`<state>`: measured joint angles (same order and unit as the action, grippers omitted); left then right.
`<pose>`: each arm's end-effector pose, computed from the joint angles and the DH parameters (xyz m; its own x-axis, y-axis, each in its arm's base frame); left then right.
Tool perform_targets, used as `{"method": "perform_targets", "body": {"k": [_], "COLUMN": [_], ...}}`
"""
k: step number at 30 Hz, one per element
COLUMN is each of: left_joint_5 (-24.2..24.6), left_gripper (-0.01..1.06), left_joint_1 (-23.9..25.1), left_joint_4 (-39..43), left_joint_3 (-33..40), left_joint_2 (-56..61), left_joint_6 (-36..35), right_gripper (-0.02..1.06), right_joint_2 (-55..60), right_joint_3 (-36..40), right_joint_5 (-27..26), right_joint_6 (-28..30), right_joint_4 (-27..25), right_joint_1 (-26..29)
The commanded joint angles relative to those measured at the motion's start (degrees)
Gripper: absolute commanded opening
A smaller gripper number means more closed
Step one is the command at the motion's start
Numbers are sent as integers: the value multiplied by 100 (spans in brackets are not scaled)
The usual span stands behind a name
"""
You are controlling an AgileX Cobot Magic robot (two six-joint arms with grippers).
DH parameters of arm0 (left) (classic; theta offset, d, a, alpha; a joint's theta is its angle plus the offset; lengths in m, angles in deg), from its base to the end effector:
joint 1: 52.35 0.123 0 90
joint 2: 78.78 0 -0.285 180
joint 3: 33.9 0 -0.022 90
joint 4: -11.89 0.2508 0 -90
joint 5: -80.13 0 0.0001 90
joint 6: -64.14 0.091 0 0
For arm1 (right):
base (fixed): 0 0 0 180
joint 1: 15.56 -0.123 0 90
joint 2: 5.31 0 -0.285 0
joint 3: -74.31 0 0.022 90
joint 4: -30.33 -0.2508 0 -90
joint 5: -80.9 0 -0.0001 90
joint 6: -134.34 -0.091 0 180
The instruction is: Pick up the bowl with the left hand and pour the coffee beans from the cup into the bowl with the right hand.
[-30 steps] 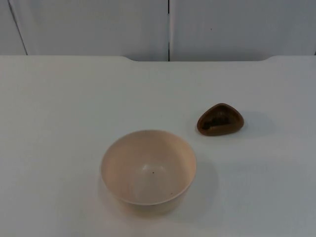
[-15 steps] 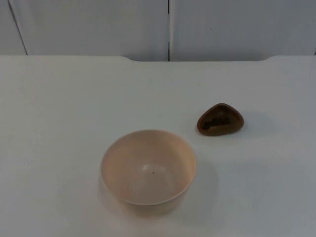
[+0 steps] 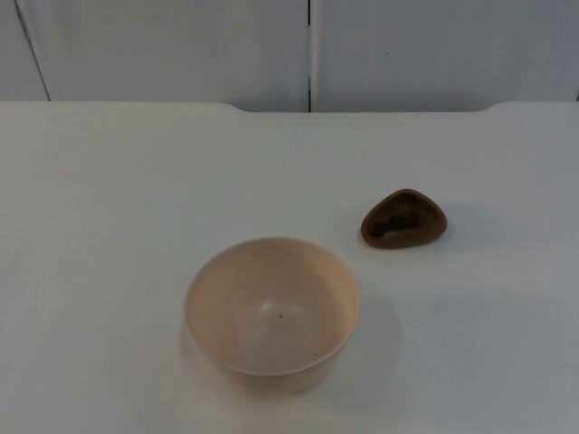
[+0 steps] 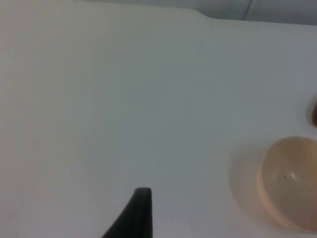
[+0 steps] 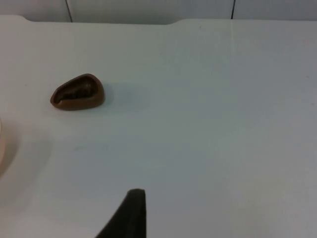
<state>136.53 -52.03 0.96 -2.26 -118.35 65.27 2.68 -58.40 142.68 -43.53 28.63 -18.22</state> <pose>0.0823 -0.0139 0.3518 -0.6117 -0.0890 -0.7861 0.0677 0.9841 -0.1640 -0.0077 0.0020 0.2821 -0.4525 -0.0442 -0.8907 -0.0801 0.9967 -0.0087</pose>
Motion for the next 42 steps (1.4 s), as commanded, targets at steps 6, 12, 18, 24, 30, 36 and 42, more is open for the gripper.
{"method": "perform_targets", "body": {"k": [6, 12, 18, 24, 30, 36, 42], "left_joint_5": [-139, -171, -156, -147, -147, -147, -147], "left_gripper": [105, 105, 105, 105, 105, 105, 105], "left_joint_1": [-22, -22, -22, -22, -32, -32, -32], "left_joint_4": [-292, -404, -732, -1137, -1461, -1716, -1968], "left_joint_3": [-377, -517, -517, -517, -517, -517, -507], "left_joint_2": [-379, -793, -1188, -1525, -1843, -2123, -2269], "left_joint_6": [187, 229, 522, 883, 1145, 1354, 1575], "right_gripper": [105, 105, 105, 105, 105, 105, 105], "right_joint_2": [-21, -21, -21, -21, -21, -21, -21], "right_joint_3": [34, 34, 34, 34, 34, 34, 34], "right_joint_5": [1, 1, 1, 1, 1, 1, 1], "right_joint_6": [25, 25, 25, 25, 25, 25, 25], "right_joint_4": [18, 18, 18, 18, 18, 18, 18], "right_joint_1": [45, 45, 45, 45, 45, 45, 45]}}
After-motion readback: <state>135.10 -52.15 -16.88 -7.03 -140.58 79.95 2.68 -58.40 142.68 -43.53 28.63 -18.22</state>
